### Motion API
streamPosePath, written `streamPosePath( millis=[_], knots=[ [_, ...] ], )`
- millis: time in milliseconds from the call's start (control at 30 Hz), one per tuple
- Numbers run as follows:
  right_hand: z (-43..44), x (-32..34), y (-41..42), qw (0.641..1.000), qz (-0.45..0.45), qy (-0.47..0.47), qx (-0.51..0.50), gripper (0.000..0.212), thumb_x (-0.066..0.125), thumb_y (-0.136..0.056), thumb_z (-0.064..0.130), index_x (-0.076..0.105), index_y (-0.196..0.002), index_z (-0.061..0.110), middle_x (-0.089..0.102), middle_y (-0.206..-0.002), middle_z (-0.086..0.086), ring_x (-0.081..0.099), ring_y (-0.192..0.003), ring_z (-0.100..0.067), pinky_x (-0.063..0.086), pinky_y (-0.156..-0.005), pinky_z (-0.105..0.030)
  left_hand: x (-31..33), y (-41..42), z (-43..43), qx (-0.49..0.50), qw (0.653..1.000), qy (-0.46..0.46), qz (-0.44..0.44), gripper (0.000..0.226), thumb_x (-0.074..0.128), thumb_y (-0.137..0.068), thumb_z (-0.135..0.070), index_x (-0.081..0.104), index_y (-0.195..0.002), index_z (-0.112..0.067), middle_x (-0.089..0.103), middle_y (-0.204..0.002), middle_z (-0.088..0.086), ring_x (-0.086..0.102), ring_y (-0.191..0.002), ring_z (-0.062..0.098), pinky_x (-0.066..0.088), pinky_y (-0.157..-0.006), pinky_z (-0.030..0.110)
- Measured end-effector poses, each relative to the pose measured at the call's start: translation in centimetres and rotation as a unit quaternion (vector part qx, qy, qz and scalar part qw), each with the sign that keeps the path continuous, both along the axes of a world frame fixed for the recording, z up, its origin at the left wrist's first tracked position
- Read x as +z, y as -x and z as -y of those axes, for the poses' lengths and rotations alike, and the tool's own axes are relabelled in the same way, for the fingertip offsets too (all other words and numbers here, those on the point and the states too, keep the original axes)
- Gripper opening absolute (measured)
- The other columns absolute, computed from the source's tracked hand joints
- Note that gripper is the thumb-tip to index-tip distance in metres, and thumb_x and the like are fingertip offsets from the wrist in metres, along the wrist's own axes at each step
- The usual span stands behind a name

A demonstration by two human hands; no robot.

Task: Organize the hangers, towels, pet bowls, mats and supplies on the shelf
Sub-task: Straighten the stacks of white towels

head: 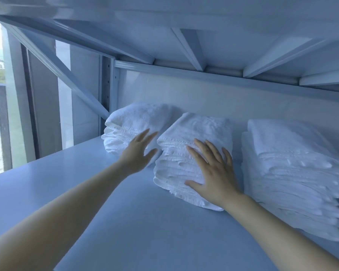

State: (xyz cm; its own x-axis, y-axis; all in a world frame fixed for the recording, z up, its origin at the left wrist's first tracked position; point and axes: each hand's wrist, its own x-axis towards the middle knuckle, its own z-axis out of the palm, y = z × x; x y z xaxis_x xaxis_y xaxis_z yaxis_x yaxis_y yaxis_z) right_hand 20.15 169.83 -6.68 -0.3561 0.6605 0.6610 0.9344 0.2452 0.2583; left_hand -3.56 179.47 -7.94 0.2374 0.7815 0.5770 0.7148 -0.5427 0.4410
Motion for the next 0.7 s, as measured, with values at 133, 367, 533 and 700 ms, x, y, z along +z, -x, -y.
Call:
streamPosePath(
  millis=[133, 367, 533, 700],
  knots=[
    [0.7, -0.5, -0.6, 0.999, -0.025, 0.035, -0.005, 0.096, 0.073, -0.061, 0.06, 0.029, -0.141, 0.033, 0.015, -0.154, 0.006, 0.01, -0.14, -0.02, 0.022, -0.104, -0.062, 0.3, -2.0, 4.2, -0.142, 0.986, -0.074, 0.053, 0.06, 0.043, -0.091, -0.05, 0.019, -0.145, -0.039, 0.018, -0.153, -0.014, 0.021, -0.136, -0.003, 0.03, -0.105, 0.018],
    [2.2, -1.8, -3.2, 0.993, -0.069, 0.088, 0.027, 0.11, 0.079, -0.056, 0.057, 0.014, -0.144, 0.042, -0.01, -0.156, 0.012, 0.0, -0.143, -0.03, 0.033, -0.103, -0.06, -1.1, -3.3, 4.5, -0.125, 0.975, -0.118, -0.14, 0.111, 0.081, -0.059, -0.051, 0.009, -0.143, -0.05, -0.016, -0.154, -0.009, 0.016, -0.141, 0.02, 0.041, -0.097, 0.033],
    [2.2, -1.5, -3.7, 0.988, -0.087, 0.122, 0.034, 0.103, 0.077, -0.068, 0.045, 0.006, -0.143, 0.049, -0.029, -0.146, 0.028, -0.008, -0.144, -0.019, 0.05, -0.082, -0.03, -1.9, -4.7, 3.5, -0.086, 0.976, -0.141, -0.14, 0.113, 0.084, -0.059, -0.038, 0.009, -0.144, -0.049, -0.008, -0.154, 0.0, 0.029, -0.133, 0.029, 0.054, -0.084, 0.042],
    [-0.2, -1.6, -4.4, 0.988, -0.09, 0.128, 0.022, 0.103, 0.078, -0.07, 0.04, 0.008, -0.145, 0.045, -0.028, -0.147, 0.027, -0.008, -0.144, -0.02, 0.052, -0.084, -0.033, -1.7, -5.6, 2.2, -0.07, 0.979, -0.138, -0.133, 0.111, 0.081, -0.059, -0.023, 0.013, -0.143, -0.05, 0.001, -0.151, -0.001, 0.036, -0.122, 0.029, 0.057, -0.062, 0.038]
  ],
)
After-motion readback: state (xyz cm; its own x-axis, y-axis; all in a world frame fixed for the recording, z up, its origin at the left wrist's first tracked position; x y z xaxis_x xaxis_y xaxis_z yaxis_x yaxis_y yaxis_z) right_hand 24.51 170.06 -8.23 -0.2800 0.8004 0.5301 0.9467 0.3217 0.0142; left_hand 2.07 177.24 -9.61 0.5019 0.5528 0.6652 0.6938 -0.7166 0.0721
